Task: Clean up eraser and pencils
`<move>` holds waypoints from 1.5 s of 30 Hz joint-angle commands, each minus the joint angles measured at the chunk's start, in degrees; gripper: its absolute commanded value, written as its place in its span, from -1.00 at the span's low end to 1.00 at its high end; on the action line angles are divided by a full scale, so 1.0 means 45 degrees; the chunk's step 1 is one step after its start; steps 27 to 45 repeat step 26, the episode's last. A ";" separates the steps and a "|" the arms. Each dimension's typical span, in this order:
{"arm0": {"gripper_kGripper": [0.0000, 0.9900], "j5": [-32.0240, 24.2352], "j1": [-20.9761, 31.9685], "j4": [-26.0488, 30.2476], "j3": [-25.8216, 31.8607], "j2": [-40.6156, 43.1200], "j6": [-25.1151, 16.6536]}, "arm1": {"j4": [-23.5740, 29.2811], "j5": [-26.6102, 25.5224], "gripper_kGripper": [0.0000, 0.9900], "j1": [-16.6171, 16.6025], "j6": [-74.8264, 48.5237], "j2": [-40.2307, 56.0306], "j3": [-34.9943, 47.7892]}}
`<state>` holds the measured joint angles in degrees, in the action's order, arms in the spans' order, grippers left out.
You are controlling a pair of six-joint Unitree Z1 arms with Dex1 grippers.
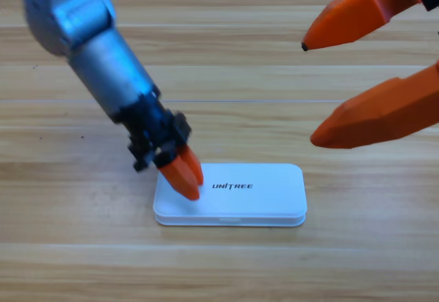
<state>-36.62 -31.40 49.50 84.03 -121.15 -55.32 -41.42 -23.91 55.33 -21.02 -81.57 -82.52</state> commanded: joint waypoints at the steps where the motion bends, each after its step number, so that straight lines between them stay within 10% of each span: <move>1: 1.00 -0.0242 -0.0659 0.0680 -0.0510 0.4051 0.1103 | 0.0142 -0.0116 0.88 0.0088 0.0139 0.0001 0.0389; 14: 1.00 0.0325 -0.2085 -0.0414 -0.3049 1.1082 0.2802 | 0.0142 -0.0116 0.88 0.0088 0.0159 -0.0018 0.0409; 45: 1.00 0.0422 -0.2104 -0.0805 -0.3537 1.0946 0.3271 | 0.0142 -0.0116 0.88 0.0088 0.0159 0.0001 0.0409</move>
